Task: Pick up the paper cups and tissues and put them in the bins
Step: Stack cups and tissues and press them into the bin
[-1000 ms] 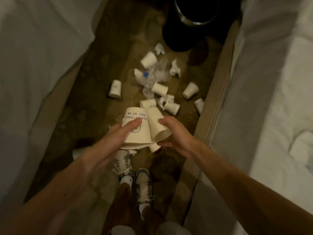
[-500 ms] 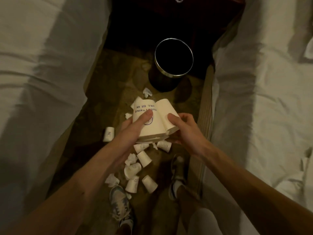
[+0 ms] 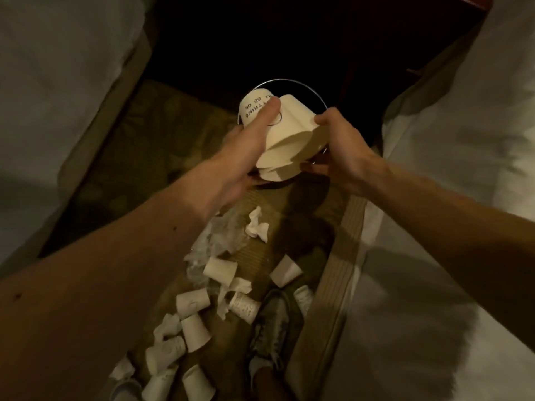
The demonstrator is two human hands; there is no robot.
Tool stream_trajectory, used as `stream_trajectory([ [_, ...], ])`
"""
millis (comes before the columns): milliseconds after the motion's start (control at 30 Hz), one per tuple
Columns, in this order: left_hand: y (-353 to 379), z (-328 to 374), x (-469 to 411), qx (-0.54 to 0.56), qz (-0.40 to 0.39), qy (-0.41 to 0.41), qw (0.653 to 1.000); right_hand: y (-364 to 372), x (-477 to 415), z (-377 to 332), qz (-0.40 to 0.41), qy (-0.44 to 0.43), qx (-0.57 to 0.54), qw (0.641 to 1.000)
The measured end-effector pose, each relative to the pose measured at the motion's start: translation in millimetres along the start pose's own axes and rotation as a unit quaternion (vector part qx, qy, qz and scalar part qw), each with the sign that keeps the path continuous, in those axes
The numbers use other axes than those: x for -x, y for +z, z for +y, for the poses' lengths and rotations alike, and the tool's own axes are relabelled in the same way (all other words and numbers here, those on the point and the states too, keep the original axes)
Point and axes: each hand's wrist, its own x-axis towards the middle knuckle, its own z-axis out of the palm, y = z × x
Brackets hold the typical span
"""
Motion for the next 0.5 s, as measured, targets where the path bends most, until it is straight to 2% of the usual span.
stream_trajectory([
  [233,19.4,-16.9,-82.0,-0.018,-0.028,-0.037,0.999,-35.2,-80.0,34.2,-0.005,0.03,0.084,0.996],
  [333,19.6,-21.2,-94.9,-0.056,0.023,-0.054,0.997,-42.0,-86.9,47.0,-0.017,0.032,0.09,0.995],
  [433,17.6,-28.8,-95.2,-0.118,0.052,-0.081,0.988,-45.9,-74.6,61.5,0.014,0.008,0.133,0.991],
  [500,14.8,-43.2,-89.7,-0.154,0.077,-0.07,0.983,-49.8,-61.3,79.2,0.028,0.022,0.16,0.986],
])
